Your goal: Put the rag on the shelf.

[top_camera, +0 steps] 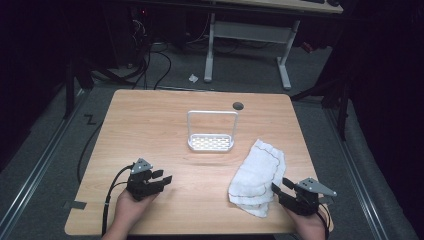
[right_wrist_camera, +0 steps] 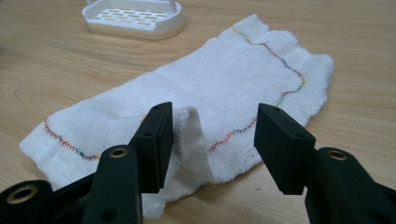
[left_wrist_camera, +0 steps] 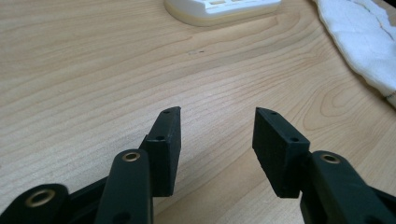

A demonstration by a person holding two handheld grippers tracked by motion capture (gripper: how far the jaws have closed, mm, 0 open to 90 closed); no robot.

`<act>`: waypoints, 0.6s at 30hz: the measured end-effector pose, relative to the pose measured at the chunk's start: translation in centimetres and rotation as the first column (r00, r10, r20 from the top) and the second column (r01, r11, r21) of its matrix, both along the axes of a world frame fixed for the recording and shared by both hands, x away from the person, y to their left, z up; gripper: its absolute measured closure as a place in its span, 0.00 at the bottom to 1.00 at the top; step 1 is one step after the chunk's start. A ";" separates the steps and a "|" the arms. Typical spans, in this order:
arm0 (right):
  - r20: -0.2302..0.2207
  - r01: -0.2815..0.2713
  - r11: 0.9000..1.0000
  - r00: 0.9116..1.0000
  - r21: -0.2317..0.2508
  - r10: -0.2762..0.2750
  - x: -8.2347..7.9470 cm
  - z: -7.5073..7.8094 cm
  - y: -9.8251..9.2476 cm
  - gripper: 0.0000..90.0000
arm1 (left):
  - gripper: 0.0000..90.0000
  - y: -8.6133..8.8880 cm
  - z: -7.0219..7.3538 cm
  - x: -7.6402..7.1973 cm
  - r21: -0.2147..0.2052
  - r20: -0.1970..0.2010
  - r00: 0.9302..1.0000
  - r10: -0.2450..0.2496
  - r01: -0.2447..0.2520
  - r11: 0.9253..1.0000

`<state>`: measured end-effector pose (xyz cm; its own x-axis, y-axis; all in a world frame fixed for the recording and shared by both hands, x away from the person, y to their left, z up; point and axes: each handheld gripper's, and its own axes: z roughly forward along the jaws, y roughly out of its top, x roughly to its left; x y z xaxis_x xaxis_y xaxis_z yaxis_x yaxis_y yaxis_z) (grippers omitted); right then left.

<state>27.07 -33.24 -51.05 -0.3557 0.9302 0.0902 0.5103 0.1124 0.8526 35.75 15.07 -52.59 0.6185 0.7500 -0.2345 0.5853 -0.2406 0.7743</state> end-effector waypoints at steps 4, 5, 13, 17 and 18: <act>-0.002 0.005 1.000 1.000 -0.001 -0.005 -0.4 -0.1 -0.4 0.52 | 0.58 0.0 -0.1 0.3 -0.025 -0.010 1.000 0.016 -0.016 1.000; -0.007 0.005 1.000 1.000 0.003 -0.005 -0.5 -0.2 -0.6 0.52 | 0.58 -0.1 -0.1 0.3 -0.023 -0.007 1.000 0.017 -0.018 1.000; 0.010 0.030 0.999 1.000 0.021 -0.030 -1.5 0.0 -1.8 0.53 | 0.58 -0.4 -0.1 0.1 -0.021 -0.004 1.000 0.018 -0.018 1.000; -0.001 0.022 1.000 1.000 0.011 -0.022 -1.0 -0.2 -1.6 0.57 | 0.58 -0.2 0.0 0.1 -0.031 -0.003 1.000 0.021 -0.021 0.999; -0.010 0.020 1.000 1.000 0.009 -0.020 -0.7 -0.3 -1.5 0.59 | 0.58 -0.2 0.0 0.1 -0.031 -0.003 1.000 0.021 -0.021 0.999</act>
